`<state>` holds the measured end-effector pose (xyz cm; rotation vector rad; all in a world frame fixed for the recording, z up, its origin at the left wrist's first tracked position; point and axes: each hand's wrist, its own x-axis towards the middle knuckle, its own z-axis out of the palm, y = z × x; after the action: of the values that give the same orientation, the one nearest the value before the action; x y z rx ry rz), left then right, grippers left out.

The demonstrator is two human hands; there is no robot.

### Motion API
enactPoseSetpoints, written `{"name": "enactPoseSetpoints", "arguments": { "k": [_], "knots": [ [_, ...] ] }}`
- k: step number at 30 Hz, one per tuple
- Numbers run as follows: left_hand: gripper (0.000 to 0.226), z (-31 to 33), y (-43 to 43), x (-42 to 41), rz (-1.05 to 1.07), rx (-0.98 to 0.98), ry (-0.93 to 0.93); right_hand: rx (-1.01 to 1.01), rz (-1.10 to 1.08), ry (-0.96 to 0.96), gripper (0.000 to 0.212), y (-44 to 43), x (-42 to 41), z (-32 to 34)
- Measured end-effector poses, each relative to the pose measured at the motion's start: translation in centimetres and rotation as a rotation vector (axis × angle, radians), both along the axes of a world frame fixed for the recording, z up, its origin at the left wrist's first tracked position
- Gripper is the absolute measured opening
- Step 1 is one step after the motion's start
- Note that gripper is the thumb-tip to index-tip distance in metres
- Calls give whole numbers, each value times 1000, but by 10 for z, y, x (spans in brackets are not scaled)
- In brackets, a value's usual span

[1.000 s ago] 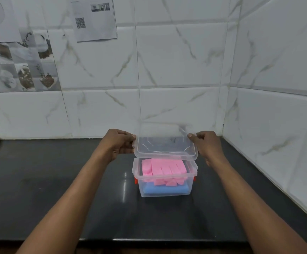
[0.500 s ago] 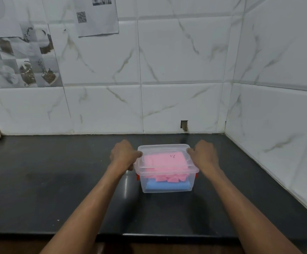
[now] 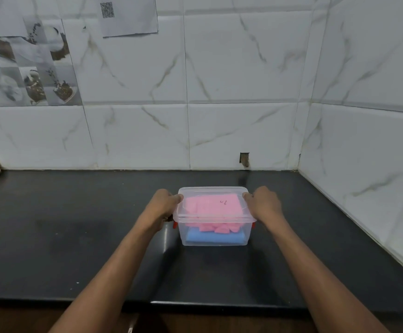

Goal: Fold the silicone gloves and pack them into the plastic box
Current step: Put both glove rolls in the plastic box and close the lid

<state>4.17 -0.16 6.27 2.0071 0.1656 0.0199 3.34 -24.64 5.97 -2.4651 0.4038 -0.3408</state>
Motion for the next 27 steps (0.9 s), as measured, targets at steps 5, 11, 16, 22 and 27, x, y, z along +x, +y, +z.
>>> {"name": "enactPoseSetpoints", "arguments": {
  "k": [5, 11, 16, 22, 27],
  "knots": [
    [34, -13, -12, -12, -80, -21, -178, 23, 125, -33, 42, 0, -1, -4],
    [46, -8, -13, 5, -77, 453, -168, -34, 144, 1, 44, -2, 6, -4],
    [54, -4, -18, 15, -202, 612, -135, -213, 141, 79, 46, 3, 4, 0],
    [50, 6, -21, 28, -282, 828, -179, -434, 223, 96, 50, 10, 1, 4],
    [60, -2, -38, 22, -339, 915, -291, -483, 266, 67, 45, 14, 1, 6]
  ]
}}
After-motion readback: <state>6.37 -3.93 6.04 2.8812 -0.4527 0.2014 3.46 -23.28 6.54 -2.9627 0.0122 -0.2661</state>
